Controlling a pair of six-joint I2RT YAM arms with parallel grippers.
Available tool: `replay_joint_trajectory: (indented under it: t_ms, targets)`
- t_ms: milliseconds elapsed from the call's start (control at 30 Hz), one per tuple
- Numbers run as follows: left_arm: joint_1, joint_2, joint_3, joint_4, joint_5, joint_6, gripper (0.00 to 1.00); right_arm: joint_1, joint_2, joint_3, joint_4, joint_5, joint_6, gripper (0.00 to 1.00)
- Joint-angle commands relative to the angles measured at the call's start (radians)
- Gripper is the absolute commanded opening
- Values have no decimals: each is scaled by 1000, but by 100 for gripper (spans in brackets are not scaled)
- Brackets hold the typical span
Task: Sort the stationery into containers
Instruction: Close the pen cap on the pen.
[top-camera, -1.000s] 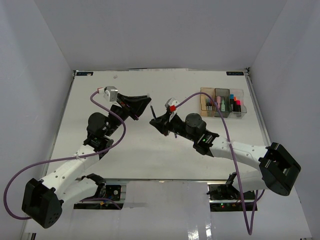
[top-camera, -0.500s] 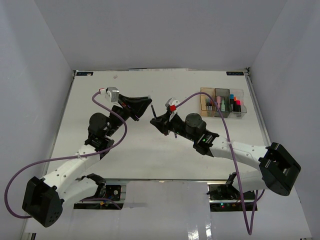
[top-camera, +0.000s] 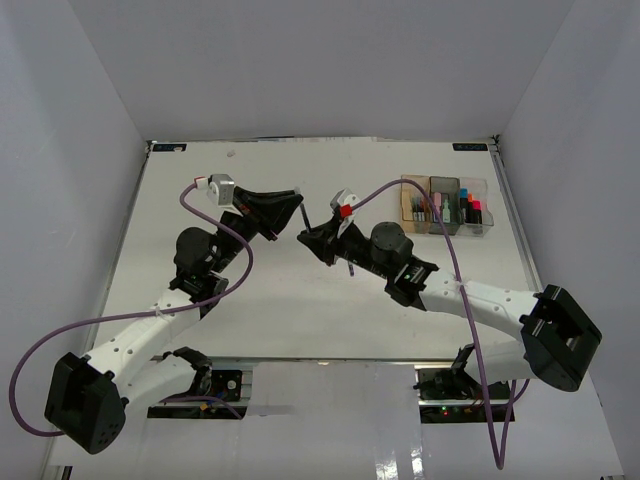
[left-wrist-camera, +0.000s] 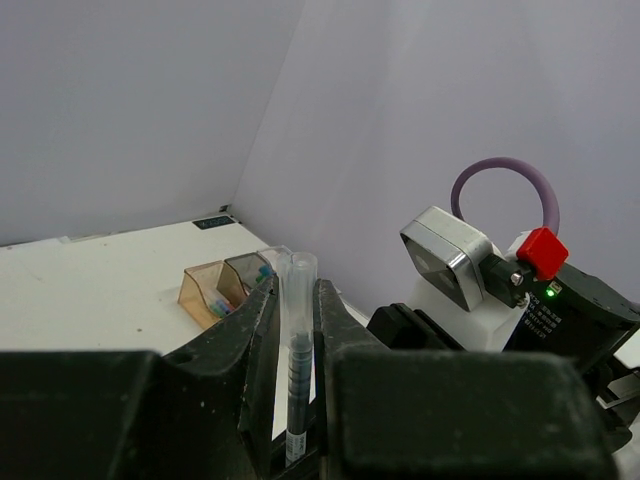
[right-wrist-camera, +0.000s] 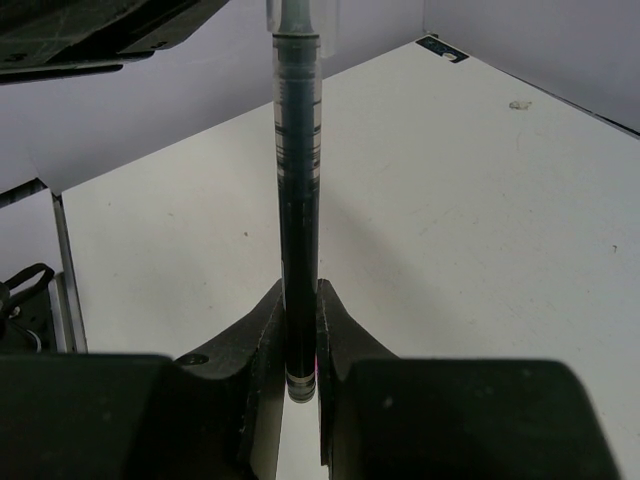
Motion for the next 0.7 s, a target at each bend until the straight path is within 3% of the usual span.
replay_joint_trajectory:
  t_ms: [0,500,667]
  targets:
    - [3,0,-5,-14,24,4,25,2,-14,68,89,4,-9,11]
    - [3,9,27,-74,29,24,27,2,-35,77,75,27,-26,11]
    - [3,8,33,-88,20,25,38,1,-38,76,70,32,-32,11]
